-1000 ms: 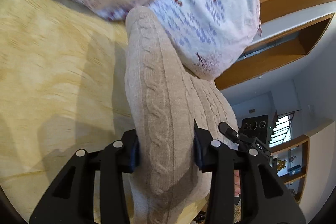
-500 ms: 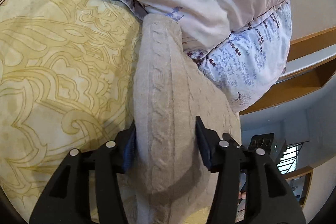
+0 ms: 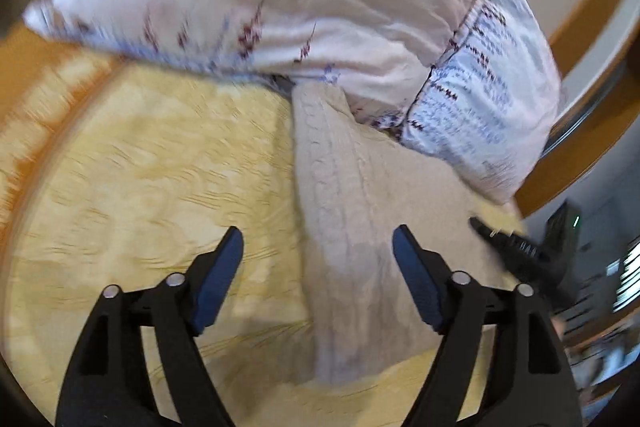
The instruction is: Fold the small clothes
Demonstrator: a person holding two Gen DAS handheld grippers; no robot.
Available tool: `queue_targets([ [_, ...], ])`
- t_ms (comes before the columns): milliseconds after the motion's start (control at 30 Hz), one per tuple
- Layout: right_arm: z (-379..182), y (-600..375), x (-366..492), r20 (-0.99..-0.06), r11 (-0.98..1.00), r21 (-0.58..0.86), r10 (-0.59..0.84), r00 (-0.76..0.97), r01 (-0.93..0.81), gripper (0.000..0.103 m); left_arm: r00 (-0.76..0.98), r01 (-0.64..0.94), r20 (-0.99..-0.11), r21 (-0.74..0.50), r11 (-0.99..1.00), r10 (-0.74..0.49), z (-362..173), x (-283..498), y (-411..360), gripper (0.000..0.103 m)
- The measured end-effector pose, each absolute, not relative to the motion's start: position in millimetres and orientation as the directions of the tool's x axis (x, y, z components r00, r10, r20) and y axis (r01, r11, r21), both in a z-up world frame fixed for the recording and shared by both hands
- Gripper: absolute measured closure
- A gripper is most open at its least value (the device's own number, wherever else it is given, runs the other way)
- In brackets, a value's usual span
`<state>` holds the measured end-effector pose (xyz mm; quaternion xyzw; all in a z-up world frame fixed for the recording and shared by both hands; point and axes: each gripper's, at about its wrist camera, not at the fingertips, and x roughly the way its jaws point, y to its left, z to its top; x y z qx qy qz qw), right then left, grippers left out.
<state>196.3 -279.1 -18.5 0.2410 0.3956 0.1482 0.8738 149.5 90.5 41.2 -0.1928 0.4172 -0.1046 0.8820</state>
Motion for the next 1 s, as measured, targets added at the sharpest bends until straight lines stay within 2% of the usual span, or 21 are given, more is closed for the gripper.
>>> queue_targets([
  [67,-15,-277,195,-0.641,0.863,0.502,0.415,0.646,-0.057,0.090,0.645,0.033,-0.702,-0.366,0.930,-0.300,45,139,87,0.018],
  [133,-5,-274,185,-0.645,0.893,0.446,0.366,0.671,-0.058,0.081,0.656,0.040,-0.708,-0.315,0.948,-0.263,47,131,81,0.015],
  [200,7,-272,167,-0.620,0.916,0.396,0.324,0.715,-0.072,0.070,0.660,0.036,-0.719,-0.258,0.966,-0.217,48,123,76,0.007],
  [267,18,-269,143,-0.562,0.912,0.387,0.352,0.748,-0.138,0.064,0.676,0.016,-0.724,-0.171,0.985,-0.137,50,116,69,0.003],
  [367,25,-251,125,-0.532,0.905,0.363,0.397,0.748,-0.221,0.063,0.693,0.014,-0.716,-0.100,0.995,-0.082,52,107,62,0.002],
  [467,18,-231,116,-0.563,0.906,0.313,0.418,0.712,-0.285,0.061,0.691,0.004,-0.720,-0.086,0.996,-0.065,49,101,61,0.002],
  [533,9,-222,123,-0.609,0.918,0.287,0.396,0.688,-0.274,0.054,0.685,-0.009,-0.727,-0.071,0.997,-0.046,46,97,59,0.002],
  [600,-6,-215,132,-0.653,0.937,0.248,0.349,0.673,-0.245,0.054,0.677,-0.008,-0.735,-0.061,0.998,-0.040,42,94,57,0.002],
  [767,-1,-216,124,-0.618,0.951,0.216,0.309,0.723,-0.221,0.053,0.665,-0.015,-0.747,-0.044,0.999,-0.023,35,87,54,0.002],
  [833,3,-220,112,-0.598,0.959,0.203,0.281,0.751,-0.197,0.040,0.664,-0.015,-0.747,-0.024,1.000,-0.008,32,83,52,0.002],
  [867,6,-224,106,-0.585,0.967,0.186,0.250,0.772,-0.172,0.024,0.665,-0.013,-0.747,-0.019,1.000,-0.005,31,82,51,0.002],
  [900,9,-228,100,-0.570,0.976,0.165,0.211,0.794,-0.141,0.012,0.665,-0.014,-0.747,-0.011,1.000,0.001,29,81,50,0.002],
  [967,13,-236,88,-0.537,0.985,0.143,0.161,0.828,-0.098,0.011,0.663,-0.015,-0.749,-0.008,1.000,0.004,26,78,49,0.002],
  [1000,15,-240,83,-0.530,0.989,0.133,0.129,0.838,-0.069,0.006,0.661,-0.017,-0.750,-0.007,1.000,0.006,25,78,49,0.002],
])
